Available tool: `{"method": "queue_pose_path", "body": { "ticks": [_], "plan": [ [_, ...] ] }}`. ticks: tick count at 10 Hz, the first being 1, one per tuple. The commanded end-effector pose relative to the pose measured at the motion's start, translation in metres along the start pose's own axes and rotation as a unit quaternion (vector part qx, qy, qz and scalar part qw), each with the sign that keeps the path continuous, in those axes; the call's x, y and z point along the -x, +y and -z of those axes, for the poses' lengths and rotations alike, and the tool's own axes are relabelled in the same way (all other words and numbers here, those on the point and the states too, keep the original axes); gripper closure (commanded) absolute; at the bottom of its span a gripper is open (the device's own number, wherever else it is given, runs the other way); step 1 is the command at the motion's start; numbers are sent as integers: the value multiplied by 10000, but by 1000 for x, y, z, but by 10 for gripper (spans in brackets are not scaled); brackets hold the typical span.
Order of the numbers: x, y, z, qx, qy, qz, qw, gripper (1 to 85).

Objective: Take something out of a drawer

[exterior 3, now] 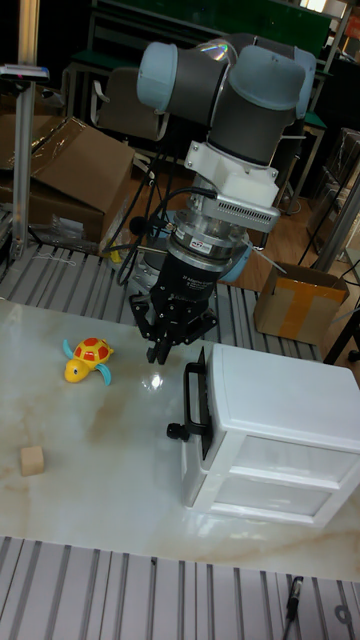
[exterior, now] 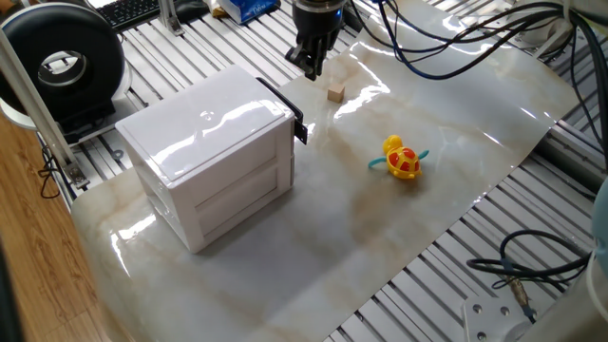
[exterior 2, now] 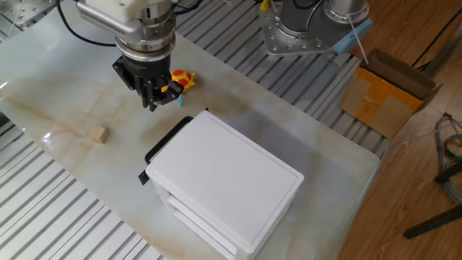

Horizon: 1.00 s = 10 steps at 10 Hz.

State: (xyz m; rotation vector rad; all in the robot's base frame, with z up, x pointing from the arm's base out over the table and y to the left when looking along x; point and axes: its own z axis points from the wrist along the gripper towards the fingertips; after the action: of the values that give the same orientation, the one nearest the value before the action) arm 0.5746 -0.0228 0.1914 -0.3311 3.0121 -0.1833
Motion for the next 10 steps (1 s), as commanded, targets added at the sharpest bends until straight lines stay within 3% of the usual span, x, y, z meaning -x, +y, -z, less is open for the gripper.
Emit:
{"method": "queue_pose_path", "body": {
  "ticks": [1, 4, 9, 10],
  "plan": [
    [3, 0, 1, 8, -52, 34, 10000, 663],
    [3, 0, 2, 13, -61, 140, 9999, 660],
    [2, 9, 2, 219, -51, -30, 9997, 650],
    [17, 14, 3, 321, -344, -156, 9988, 647]
  ]
}}
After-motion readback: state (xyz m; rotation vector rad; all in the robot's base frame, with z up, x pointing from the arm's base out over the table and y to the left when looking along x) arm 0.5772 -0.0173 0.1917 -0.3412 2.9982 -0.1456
